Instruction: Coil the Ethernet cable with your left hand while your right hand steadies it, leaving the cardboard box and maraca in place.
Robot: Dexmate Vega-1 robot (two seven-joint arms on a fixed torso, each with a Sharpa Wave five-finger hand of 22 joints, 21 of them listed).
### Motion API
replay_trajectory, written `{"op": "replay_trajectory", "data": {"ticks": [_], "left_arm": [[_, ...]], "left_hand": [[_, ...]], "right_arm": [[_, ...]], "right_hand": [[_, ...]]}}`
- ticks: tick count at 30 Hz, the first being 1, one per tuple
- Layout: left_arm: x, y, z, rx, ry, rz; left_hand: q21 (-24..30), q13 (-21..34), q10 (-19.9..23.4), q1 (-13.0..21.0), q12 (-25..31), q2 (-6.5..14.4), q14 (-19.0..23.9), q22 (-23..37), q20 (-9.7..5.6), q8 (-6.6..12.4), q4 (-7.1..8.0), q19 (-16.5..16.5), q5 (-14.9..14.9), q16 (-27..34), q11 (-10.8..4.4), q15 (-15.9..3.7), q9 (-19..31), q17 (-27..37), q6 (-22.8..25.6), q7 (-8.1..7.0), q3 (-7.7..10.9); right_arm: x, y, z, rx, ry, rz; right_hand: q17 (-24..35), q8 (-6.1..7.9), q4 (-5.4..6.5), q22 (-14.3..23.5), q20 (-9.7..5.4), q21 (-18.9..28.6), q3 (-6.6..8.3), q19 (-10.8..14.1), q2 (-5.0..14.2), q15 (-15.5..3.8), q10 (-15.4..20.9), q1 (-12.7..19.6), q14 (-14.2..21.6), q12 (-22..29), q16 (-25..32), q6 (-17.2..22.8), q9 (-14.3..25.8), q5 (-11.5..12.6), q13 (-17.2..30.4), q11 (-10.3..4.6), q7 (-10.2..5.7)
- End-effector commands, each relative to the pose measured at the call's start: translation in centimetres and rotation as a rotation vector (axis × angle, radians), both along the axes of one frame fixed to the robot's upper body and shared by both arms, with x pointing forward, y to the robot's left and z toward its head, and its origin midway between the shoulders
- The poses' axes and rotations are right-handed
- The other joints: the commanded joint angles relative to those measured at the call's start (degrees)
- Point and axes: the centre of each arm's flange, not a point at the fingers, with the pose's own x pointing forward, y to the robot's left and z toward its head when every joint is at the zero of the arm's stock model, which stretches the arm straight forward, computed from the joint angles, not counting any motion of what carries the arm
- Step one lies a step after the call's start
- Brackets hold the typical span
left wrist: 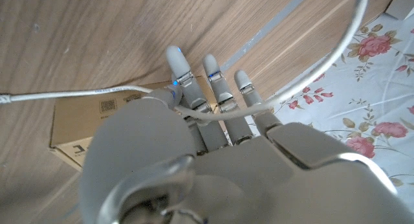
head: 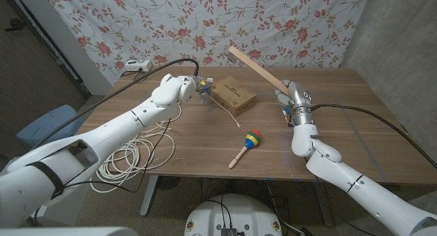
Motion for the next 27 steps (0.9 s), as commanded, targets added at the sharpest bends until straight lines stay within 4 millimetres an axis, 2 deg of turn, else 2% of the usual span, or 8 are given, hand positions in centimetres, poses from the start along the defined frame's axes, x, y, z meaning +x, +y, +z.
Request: {"op": "replay_trajectory", "data": {"ticks": [1,5,8,11,15,16,19,27], "left_arm": [[0.0,3.9,2.1,-0.416,0.029,-0.024],[-0.2,5.0,2.8,-0.548,0.052,-0.055],[-0.5,5.4,3.1,-0.599,0.035,-0.064],[-0.8,5.7,3.4,-0.647,-0.004,-0.067],[-1.4,6.2,4.1,-0.736,-0.075,-0.072],[-1.5,6.3,4.2,-0.759,-0.098,-0.08],[-1.7,7.0,4.6,-0.872,-0.163,-0.12],[-0.7,8.8,5.5,-1.239,-0.266,-0.241]], "left_hand": [[4.9,5.5,10.2,-0.6,8.2,0.9,7.4,1.4,0.32,4.63,1.58,3.4,-1.7,1.3,3.59,-5.27,5.9,1.4,2.9,6.39,3.86],[10.4,11.8,10.7,-2.5,20.3,0.8,14.6,2.7,1.88,8.79,1.36,6.0,-3.4,3.3,6.17,-3.61,13.0,3.9,0.3,8.5,4.98],[12.4,18.0,8.3,-3.8,27.0,0.6,20.2,1.7,2.86,12.66,1.32,9.6,-3.8,8.1,6.35,-2.75,19.5,10.5,-1.8,8.86,6.55],[14.2,30.2,5.0,-4.8,33.1,0.5,18.4,0.8,2.47,17.32,0.86,12.4,-4.6,16.7,5.95,-1.83,27.3,25.1,-3.9,9.23,7.8],[17.3,40.5,2.6,-5.8,37.5,-0.1,18.2,1.8,1.69,20.24,0.37,14.5,-4.7,24.3,4.83,-0.36,32.4,36.3,-5.2,8.7,9.37],[17.6,43.0,2.6,-6.8,38.7,-0.3,17.8,1.7,1.24,20.43,1.15,14.6,-4.8,25.8,4.74,-0.15,32.6,38.9,-5.0,9.09,9.57],[19.2,45.7,2.1,-7.2,40.2,-0.2,17.4,2.5,1.16,21.45,0.83,14.2,-5.0,28.0,5.21,0.06,34.2,42.6,-5.3,9.29,9.79],[20.9,47.0,1.7,-7.7,43.3,0.1,15.5,2.7,0.39,22.22,0.61,12.8,-5.5,31.1,7.3,0.34,35.3,49.1,-5.6,9.79,11.28]], "right_arm": [[-0.5,-0.5,0.1,0.02,-0.015,0.029],[-0.7,-0.6,0.2,0.017,-0.022,0.033],[-0.8,-0.6,0.2,0.015,-0.027,0.035],[-0.9,-0.6,0.3,0.013,-0.032,0.04],[-1.1,-0.5,0.3,0.007,-0.035,0.058],[-1.2,-0.5,0.3,0.005,-0.037,0.066],[-1.5,-0.4,0.3,0.008,-0.044,0.089],[-2.3,-0.1,0.1,-0.012,-0.053,0.113]], "right_hand": [[0.1,0.43,2.66,-0.1,-3.76,0.4,2.94,-0.2,6.17,-3.88,-0.3,-5.7,-0.1,0.5,0.6,0.8,0.3,0.2,0.2,-0.06,0.45],[0.1,0.5,2.65,-0.2,-3.68,0.7,2.95,-0.2,6.17,-3.88,-0.4,-5.7,-0.2,0.9,0.8,0.8,0.2,0.2,0.2,-0.08,0.42],[0.1,0.55,2.66,-0.3,-3.73,0.8,2.96,-0.3,6.16,-3.88,-0.5,-5.7,-0.3,1.1,1.0,0.8,0.2,0.2,0.2,-0.09,0.5],[0.1,0.65,2.65,-0.5,-3.75,1.0,2.97,-0.3,6.16,-3.88,-0.5,-5.8,-0.4,1.3,1.2,0.8,0.2,0.2,0.2,-0.05,0.49],[0.1,0.66,2.66,-0.6,-3.71,1.1,2.97,-0.6,6.14,-3.88,-0.7,-5.8,-0.5,1.5,1.4,0.8,0.1,0.2,0.2,-0.07,0.44],[0.1,0.68,2.66,-0.7,-3.73,1.1,2.97,-0.6,6.14,-3.88,-0.7,-5.8,-0.5,1.5,1.5,0.8,0.1,0.1,0.0,0.0,0.45],[0.1,0.71,2.68,-0.8,-3.78,1.3,2.97,-0.7,6.12,-3.87,-0.9,-5.8,-0.6,1.6,1.7,0.8,0.0,0.1,-0.1,0.11,0.42],[0.1,0.89,2.7,-1.2,-3.81,1.7,2.97,-0.8,6.08,-3.86,-1.0,-5.9,-0.8,2.1,2.2,0.7,0.0,0.2,-0.1,-0.05,0.42]]}}
